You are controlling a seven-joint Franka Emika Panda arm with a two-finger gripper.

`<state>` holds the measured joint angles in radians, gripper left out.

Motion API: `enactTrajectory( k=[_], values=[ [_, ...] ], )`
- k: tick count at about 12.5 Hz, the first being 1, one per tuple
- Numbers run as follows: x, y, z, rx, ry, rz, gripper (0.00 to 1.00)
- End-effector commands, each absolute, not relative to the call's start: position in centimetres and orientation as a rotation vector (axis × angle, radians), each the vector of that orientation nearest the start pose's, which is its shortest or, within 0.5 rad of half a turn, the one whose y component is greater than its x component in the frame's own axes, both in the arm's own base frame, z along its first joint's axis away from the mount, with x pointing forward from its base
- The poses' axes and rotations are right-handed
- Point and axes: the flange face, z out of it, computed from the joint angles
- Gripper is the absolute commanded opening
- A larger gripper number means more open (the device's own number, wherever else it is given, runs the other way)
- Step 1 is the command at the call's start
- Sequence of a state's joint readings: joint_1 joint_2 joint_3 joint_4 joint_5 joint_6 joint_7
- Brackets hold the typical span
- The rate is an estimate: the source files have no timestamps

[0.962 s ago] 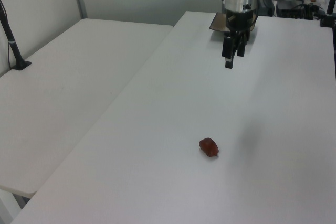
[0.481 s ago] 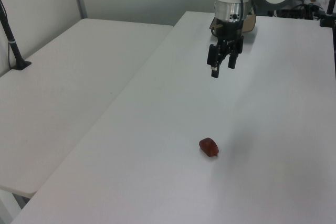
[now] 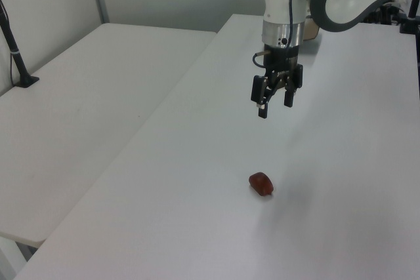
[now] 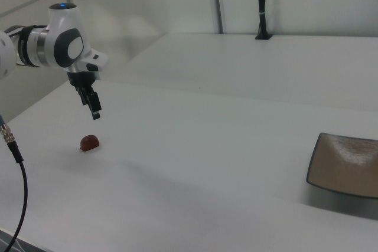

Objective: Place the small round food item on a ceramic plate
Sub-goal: 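Move the open gripper over the dark-red food item and lower it, then close the gripper around the dark-red food item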

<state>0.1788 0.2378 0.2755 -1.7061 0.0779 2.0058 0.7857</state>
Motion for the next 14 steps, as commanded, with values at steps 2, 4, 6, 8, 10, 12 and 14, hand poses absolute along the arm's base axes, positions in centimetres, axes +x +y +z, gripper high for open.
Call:
enactTrajectory(
  k=[2,4,6,8,10,12,14],
  values=[
    [58.9,28.9,44.4,-2.849,0.762,-0.008,1.00],
    [59.8,29.2,44.0,-2.833,0.763,-0.020,1.00],
    [59.5,30.7,42.1,-2.856,0.728,0.016,1.00],
    [59.7,31.3,40.8,-2.878,0.694,0.003,1.00],
    [59.0,33.1,38.7,-2.915,0.644,0.027,1.00],
    [58.7,34.0,36.9,-2.949,0.614,0.042,1.00],
    [58.7,34.8,35.3,-2.953,0.592,0.036,1.00]
  ],
)
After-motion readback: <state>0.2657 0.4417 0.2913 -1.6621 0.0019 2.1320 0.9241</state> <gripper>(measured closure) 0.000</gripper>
